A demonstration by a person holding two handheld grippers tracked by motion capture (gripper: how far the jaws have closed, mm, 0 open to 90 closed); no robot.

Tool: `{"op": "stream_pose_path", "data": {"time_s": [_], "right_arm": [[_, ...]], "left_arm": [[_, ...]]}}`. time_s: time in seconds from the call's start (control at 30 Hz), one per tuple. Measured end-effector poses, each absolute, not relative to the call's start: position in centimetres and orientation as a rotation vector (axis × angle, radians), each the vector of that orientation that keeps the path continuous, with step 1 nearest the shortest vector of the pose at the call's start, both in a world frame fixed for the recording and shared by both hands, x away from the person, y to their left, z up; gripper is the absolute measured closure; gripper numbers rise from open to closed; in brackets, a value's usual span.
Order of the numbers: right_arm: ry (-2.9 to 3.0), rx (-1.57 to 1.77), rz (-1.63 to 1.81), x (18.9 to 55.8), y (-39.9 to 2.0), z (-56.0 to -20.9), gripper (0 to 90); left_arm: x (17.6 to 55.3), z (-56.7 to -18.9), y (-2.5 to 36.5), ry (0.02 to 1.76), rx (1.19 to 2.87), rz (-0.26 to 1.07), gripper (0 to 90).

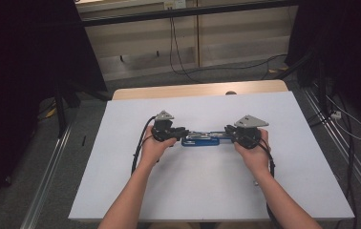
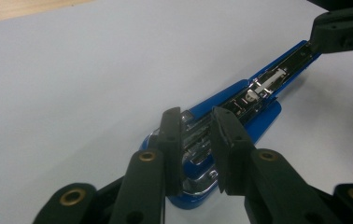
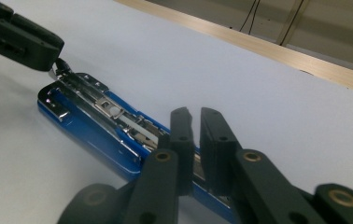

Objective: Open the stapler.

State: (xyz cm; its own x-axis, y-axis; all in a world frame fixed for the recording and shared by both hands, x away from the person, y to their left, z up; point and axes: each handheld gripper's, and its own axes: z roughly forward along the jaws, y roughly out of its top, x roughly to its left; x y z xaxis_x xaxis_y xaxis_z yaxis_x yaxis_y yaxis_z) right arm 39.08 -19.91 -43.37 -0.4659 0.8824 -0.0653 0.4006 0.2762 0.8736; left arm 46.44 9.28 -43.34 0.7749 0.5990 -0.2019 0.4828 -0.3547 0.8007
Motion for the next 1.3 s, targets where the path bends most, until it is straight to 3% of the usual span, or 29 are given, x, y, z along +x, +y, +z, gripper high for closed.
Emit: {"op": "stream_pose_path", "data": {"time_s": [0.43, 0.9, 1.3], "right_arm": [[1.992, 1.131, 1.152, 37.4, -21.8, -42.7, 73.0], [1.996, 1.156, 1.187, 35.4, -23.8, -42.7, 53.4], [2.004, 1.181, 1.218, 33.8, -25.0, -42.6, 39.9]], "left_arm": [[45.5, -41.7, 10.3, 0.837, 2.0, 0.176, 53.9], [43.8, -40.9, 12.0, 0.851, 2.009, 0.186, 30.1], [42.4, -41.0, 14.0, 0.874, 1.991, 0.223, 18.9]]}}
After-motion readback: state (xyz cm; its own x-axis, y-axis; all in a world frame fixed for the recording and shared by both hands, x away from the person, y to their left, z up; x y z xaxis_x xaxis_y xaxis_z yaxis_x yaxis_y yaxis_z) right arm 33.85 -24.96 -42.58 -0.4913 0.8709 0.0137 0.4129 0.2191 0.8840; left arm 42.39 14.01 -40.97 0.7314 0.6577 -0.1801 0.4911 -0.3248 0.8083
